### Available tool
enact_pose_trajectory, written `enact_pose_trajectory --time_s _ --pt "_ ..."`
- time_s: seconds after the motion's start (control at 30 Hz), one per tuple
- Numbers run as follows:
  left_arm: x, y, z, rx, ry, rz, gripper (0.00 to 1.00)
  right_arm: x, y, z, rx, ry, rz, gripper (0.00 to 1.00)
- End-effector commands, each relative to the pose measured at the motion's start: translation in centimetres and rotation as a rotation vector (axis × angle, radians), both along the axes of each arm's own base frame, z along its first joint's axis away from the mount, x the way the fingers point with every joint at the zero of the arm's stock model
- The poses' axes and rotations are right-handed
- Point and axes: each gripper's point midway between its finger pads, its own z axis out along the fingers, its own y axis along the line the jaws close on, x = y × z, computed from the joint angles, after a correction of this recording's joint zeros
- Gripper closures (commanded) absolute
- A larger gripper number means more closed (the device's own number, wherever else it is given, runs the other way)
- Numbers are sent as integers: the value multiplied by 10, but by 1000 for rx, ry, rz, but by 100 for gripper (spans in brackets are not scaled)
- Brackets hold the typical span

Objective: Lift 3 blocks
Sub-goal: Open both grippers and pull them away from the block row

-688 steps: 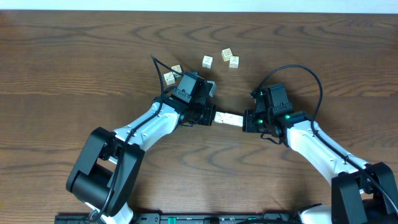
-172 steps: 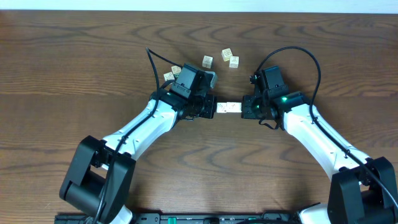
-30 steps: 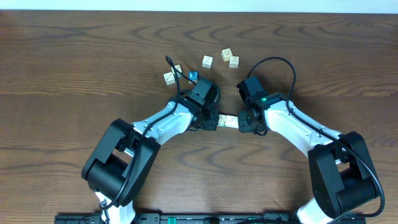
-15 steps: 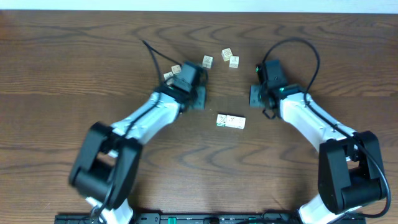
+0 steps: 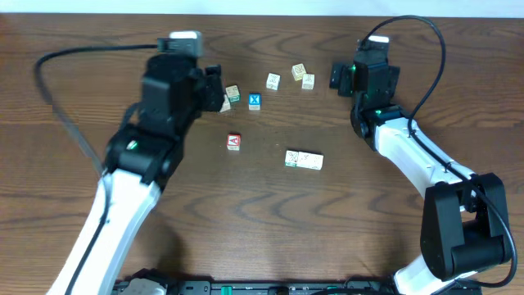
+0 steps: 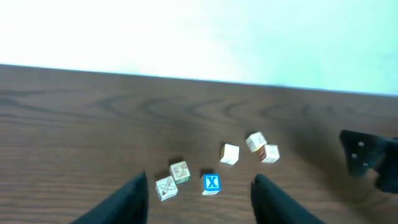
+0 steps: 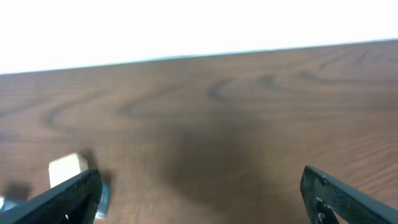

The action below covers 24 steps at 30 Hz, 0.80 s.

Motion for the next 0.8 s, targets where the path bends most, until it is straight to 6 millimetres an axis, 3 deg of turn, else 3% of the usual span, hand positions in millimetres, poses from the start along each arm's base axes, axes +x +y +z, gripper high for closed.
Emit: enact_pose_trajectory --time_s 0.0,0.27,0.47,0.77 --pt "-17 15 35 26 -79 11 44 6 -15 16 -32 -56 -69 1" --pt "-42 24 56 17 -117 14 35 6 -15 16 -32 -57 -68 1" --pt "-44 24 57 15 -122 14 27 1 -15 7 -41 -14 -63 1" --pt "-44 24 57 15 -122 14 25 -18 -18 -22 -77 134 -53 1"
